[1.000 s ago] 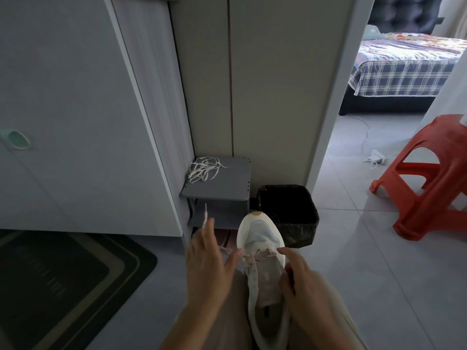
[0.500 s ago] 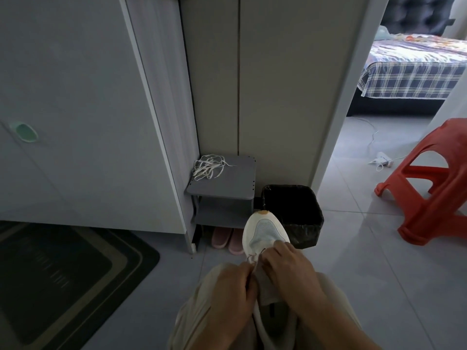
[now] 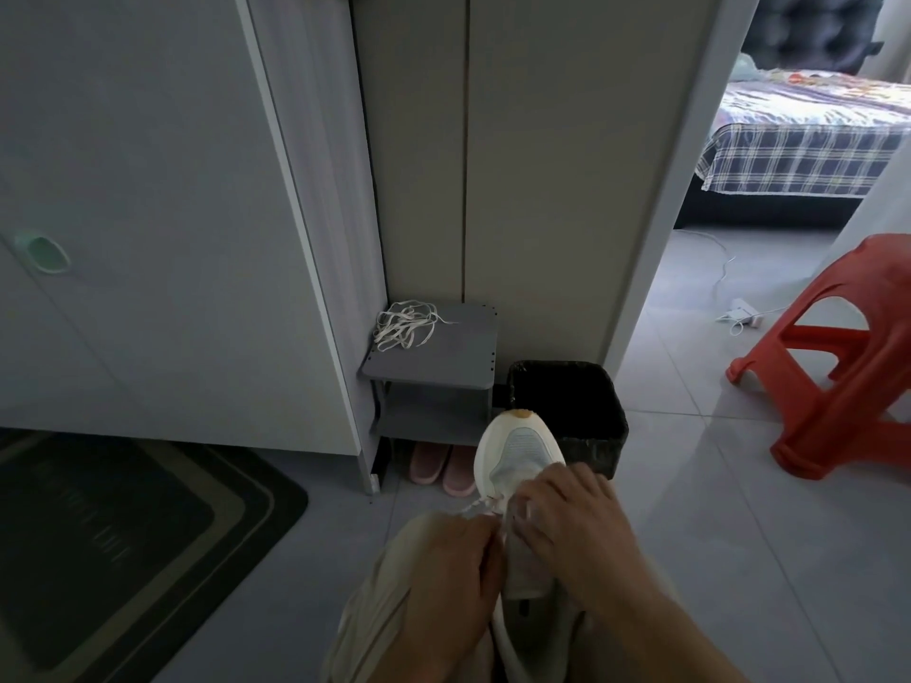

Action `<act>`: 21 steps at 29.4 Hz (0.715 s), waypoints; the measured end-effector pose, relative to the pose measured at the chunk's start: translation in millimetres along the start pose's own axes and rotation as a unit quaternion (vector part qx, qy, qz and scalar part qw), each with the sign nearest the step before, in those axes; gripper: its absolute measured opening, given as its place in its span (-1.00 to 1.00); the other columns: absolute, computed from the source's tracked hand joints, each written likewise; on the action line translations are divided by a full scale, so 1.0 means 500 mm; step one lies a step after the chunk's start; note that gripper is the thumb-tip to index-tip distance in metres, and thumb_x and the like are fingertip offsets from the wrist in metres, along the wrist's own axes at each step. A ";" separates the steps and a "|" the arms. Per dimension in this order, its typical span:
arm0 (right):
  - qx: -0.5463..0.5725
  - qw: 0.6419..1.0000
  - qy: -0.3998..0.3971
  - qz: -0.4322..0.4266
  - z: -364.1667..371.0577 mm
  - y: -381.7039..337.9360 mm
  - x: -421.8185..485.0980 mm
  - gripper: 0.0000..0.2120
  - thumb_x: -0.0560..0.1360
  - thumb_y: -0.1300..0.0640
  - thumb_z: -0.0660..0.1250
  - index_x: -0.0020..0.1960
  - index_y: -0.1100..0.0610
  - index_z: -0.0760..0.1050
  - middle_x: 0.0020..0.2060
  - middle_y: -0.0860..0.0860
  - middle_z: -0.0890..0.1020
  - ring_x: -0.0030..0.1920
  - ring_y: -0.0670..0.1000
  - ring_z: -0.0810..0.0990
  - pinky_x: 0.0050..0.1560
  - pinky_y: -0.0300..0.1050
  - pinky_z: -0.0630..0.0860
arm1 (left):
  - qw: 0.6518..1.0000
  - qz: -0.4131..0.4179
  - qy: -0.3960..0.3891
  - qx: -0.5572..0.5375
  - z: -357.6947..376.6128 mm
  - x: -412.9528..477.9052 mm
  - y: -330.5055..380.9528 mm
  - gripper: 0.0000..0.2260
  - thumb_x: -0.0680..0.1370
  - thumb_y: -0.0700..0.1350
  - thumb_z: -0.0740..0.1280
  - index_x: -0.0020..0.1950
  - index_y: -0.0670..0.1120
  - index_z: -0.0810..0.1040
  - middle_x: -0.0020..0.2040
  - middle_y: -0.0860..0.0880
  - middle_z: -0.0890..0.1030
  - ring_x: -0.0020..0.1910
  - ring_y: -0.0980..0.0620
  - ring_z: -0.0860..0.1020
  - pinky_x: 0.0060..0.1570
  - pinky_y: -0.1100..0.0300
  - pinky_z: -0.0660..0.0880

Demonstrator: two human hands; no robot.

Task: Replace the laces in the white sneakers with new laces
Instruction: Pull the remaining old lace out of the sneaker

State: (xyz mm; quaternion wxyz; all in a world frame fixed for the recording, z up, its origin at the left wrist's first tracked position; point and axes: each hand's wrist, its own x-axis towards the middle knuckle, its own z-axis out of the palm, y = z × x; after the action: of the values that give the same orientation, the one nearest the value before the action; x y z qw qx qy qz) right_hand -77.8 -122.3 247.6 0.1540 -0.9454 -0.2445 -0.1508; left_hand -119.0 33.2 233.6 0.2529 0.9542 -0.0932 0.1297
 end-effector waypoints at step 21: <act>-0.061 0.997 -0.039 0.003 0.019 -0.032 0.014 -0.62 -0.06 -0.02 0.66 -0.38 0.01 0.54 -0.46 -0.09 0.58 -0.42 -0.06 0.57 -0.35 -0.19 0.54 | 0.989 -0.048 0.000 -0.137 0.010 -0.001 0.010 -0.76 0.62 -0.08 0.13 0.17 -0.08 0.52 -0.26 0.27 0.29 -0.05 0.59 0.31 -0.08 0.57 0.25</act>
State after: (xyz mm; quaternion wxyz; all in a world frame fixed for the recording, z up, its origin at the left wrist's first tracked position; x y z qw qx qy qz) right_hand -78.1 -102.9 245.0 0.0870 -0.9588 -0.2382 -0.1277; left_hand -119.8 26.4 231.8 0.3870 0.9140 -0.0642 0.1033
